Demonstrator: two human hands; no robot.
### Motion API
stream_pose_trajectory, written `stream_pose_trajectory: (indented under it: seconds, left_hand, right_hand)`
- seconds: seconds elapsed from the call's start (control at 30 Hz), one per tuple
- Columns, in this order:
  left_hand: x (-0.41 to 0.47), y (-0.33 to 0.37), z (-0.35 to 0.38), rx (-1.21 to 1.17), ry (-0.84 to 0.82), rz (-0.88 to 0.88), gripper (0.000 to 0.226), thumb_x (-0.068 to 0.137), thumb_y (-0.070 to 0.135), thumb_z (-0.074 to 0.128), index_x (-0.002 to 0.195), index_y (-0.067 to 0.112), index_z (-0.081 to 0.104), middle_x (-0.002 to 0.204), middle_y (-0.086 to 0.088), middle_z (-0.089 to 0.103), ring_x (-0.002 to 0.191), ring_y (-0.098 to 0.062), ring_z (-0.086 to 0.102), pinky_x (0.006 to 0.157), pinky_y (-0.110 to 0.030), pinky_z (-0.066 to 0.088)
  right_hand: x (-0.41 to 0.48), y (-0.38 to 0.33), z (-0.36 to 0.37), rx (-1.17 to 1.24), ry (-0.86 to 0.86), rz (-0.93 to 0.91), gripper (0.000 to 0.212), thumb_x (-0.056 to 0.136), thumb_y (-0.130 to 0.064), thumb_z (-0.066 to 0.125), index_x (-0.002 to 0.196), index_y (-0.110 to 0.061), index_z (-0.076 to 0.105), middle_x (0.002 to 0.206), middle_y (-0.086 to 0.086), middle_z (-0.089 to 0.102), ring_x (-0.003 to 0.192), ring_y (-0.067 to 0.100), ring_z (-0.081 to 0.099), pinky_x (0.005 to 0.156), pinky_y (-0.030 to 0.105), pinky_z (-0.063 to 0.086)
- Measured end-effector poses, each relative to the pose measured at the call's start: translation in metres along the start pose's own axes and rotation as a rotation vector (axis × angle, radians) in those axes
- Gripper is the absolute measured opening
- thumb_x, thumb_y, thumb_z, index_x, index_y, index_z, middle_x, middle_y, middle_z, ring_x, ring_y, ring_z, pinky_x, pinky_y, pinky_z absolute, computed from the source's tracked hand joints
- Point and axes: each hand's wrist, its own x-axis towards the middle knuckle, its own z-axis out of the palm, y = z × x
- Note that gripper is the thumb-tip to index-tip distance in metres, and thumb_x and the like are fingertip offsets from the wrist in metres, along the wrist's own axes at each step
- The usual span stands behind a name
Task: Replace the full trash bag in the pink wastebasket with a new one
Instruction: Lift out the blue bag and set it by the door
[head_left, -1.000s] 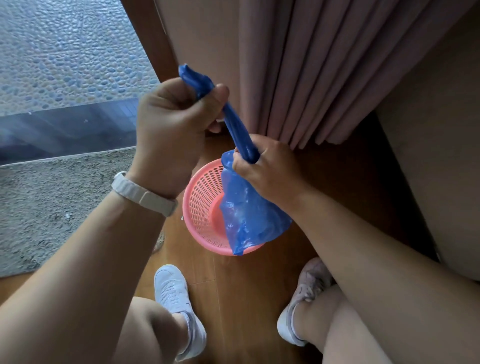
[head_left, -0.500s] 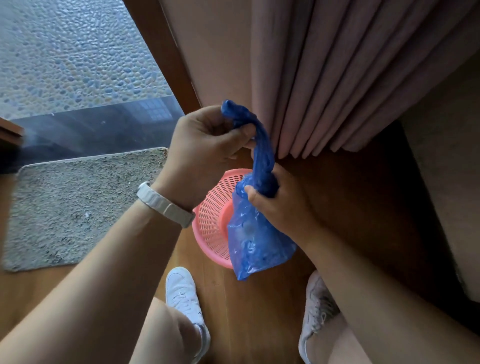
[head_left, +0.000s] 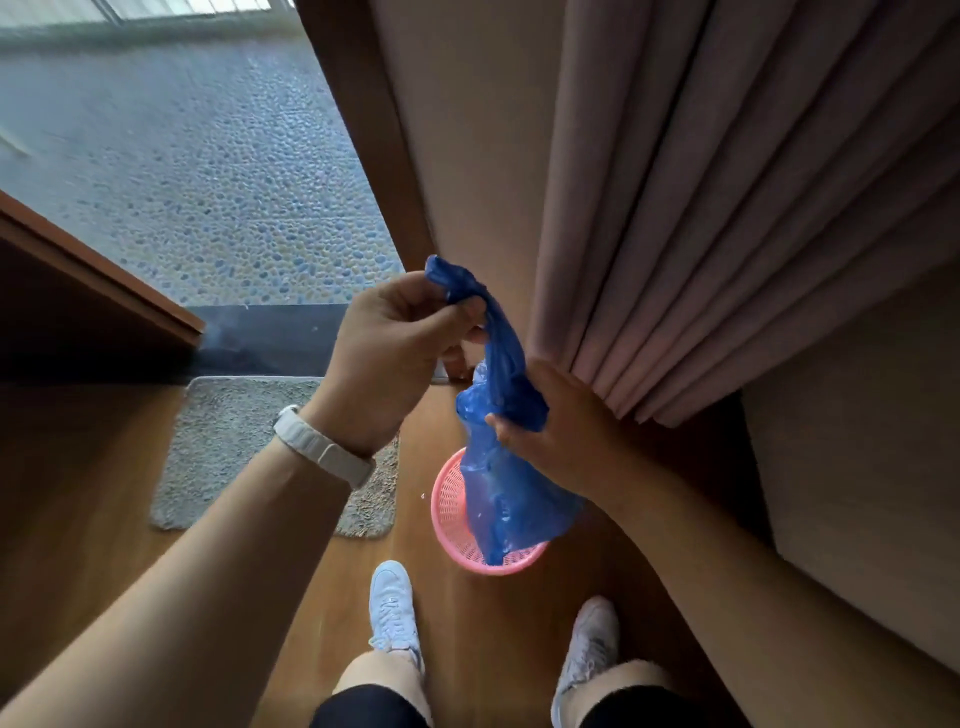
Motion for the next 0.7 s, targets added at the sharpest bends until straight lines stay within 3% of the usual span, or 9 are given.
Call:
stream_pose_trajectory:
  seconds: [0.13, 0.27, 0.4, 0.47, 0.6, 0.7]
  left_hand:
    - [-0.013, 0.088, -0.022, 0.035, 0.073, 0.074, 0.015, 0.086, -0.002, 0.063, 0.081, 0.011, 0.068, 0.067, 0.007, 0.072, 0.061, -0.005, 0.066, 0.054, -0.013, 0.044]
    - [-0.024, 0.152, -0.052, 0.042, 0.155, 0.147, 0.011, 0.080, 0.010, 0.068, 0.077, 0.020, 0.071, 0.070, 0.007, 0.073, 0.065, -0.008, 0.067, 0.056, -0.016, 0.044]
    - [-0.041, 0.196, -0.099, 0.009, 0.267, 0.202, 0.004, 0.079, 0.015, 0.068, 0.081, 0.018, 0.070, 0.072, 0.006, 0.073, 0.066, -0.009, 0.067, 0.057, -0.017, 0.044]
    - [-0.052, 0.213, -0.129, 0.001, 0.315, 0.227, 0.007, 0.084, 0.010, 0.068, 0.084, 0.016, 0.070, 0.073, 0.006, 0.073, 0.067, -0.009, 0.068, 0.057, -0.017, 0.045]
    - [-0.072, 0.239, -0.202, -0.007, 0.380, 0.294, 0.016, 0.084, 0.005, 0.067, 0.082, 0.020, 0.071, 0.075, 0.007, 0.074, 0.069, -0.010, 0.069, 0.058, -0.017, 0.045]
    - [-0.090, 0.251, -0.268, -0.011, 0.421, 0.337, 0.015, 0.085, 0.001, 0.066, 0.084, 0.016, 0.070, 0.075, 0.006, 0.074, 0.069, -0.011, 0.069, 0.060, -0.018, 0.047]
  right_hand:
    - [0.013, -0.073, -0.050, 0.021, -0.048, -0.095, 0.030, 0.082, -0.030, 0.071, 0.106, -0.022, 0.055, 0.097, -0.013, 0.052, 0.092, 0.004, 0.052, 0.077, 0.010, 0.040]
    - [0.033, -0.139, -0.076, 0.027, -0.054, -0.229, 0.037, 0.081, -0.023, 0.072, 0.114, -0.017, 0.058, 0.101, -0.013, 0.051, 0.092, 0.000, 0.048, 0.078, 0.006, 0.036]
    - [0.055, -0.210, -0.069, -0.044, -0.054, -0.329, 0.032, 0.080, -0.024, 0.072, 0.107, -0.013, 0.060, 0.100, -0.001, 0.060, 0.088, 0.010, 0.051, 0.073, 0.020, 0.039]
    - [0.065, -0.246, -0.054, -0.091, -0.045, -0.381, 0.029, 0.078, -0.027, 0.072, 0.100, -0.014, 0.058, 0.093, -0.001, 0.059, 0.082, 0.012, 0.050, 0.069, 0.019, 0.035]
    - [0.085, -0.321, -0.013, -0.144, -0.059, -0.446, 0.031, 0.077, -0.034, 0.070, 0.096, -0.032, 0.045, 0.094, -0.001, 0.058, 0.082, 0.023, 0.057, 0.072, 0.032, 0.043]
    - [0.101, -0.377, 0.025, -0.191, -0.060, -0.485, 0.034, 0.078, -0.031, 0.071, 0.106, -0.021, 0.055, 0.100, 0.000, 0.060, 0.090, 0.024, 0.057, 0.074, 0.033, 0.042]
